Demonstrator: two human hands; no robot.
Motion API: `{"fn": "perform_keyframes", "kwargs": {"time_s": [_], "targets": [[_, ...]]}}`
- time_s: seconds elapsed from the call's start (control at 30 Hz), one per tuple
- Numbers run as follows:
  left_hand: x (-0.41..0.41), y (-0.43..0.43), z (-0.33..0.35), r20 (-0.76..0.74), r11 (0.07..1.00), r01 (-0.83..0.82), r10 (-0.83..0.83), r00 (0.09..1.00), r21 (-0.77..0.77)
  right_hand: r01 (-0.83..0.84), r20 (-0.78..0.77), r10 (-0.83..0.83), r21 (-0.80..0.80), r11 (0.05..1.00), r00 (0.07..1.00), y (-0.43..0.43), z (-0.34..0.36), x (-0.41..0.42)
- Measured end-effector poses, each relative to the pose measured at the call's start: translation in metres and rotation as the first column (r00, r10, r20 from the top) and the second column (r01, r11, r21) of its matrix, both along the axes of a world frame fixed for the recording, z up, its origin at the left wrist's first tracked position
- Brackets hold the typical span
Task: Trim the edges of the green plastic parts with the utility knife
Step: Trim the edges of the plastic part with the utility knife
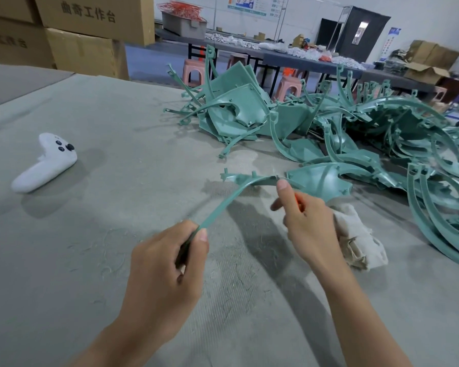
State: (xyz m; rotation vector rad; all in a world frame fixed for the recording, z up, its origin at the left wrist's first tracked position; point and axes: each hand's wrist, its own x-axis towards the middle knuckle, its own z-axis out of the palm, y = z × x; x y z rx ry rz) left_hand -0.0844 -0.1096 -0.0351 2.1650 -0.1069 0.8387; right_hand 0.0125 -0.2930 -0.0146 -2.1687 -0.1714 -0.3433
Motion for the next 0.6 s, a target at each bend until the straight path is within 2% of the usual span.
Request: {"fn": "perform_keyframes", "kwargs": {"time_s": [0.07,0.1,0.17,0.23,0.3,0.37,0.4,0.47,0.53,0.6], "targets": [[0.0,0.002,0.0,-0.114,0.974,0.167,-0.186,0.976,-0.153,-0.097,-0.122,0.131,0.253,0.963,0.984,0.015,0.004,-0.009],[0.0,0.003,0.001,-0.19,0.926,0.263,-0.319,0.928,-0.271,-0.119,-0.172,0.19,0.354,0.928,0.967,0.02,0.005,-0.012],[0.004,0.003,0.0,-0.333,0.811,0.391,-0.549,0.767,-0.436,-0.134,-0.219,0.261,0.467,0.874,0.94,0.025,0.007,-0.016],[0.01,0.003,-0.002,-0.365,0.753,0.409,-0.625,0.69,-0.515,-0.147,-0.227,0.309,0.533,0.833,0.924,0.029,0.006,-0.02],[0.017,0.002,-0.003,-0.337,0.669,0.305,-0.652,0.679,-0.678,-0.172,-0.232,0.36,0.573,0.801,0.904,0.033,0.005,-0.025],[0.023,0.004,-0.001,-0.301,0.524,0.172,-0.694,0.654,-0.834,-0.225,-0.229,0.408,0.557,0.8,0.884,0.037,0.003,-0.032],[0.025,0.006,0.0,-0.279,0.48,0.153,-0.71,0.646,-0.864,-0.266,-0.217,0.431,0.529,0.806,0.876,0.04,0.002,-0.034],[0.025,0.011,0.0,-0.253,0.444,0.139,-0.711,0.656,-0.885,-0.349,-0.162,0.444,0.41,0.843,0.881,0.045,0.001,-0.04],[0.024,0.016,0.0,-0.241,0.407,0.109,-0.713,0.658,-0.907,-0.409,-0.082,0.435,0.222,0.885,0.897,0.05,-0.002,-0.044],[0.023,0.018,0.001,-0.225,0.345,0.063,-0.729,0.646,-0.937,-0.452,-0.029,0.456,0.081,0.888,0.89,0.053,-0.005,-0.048]]}}
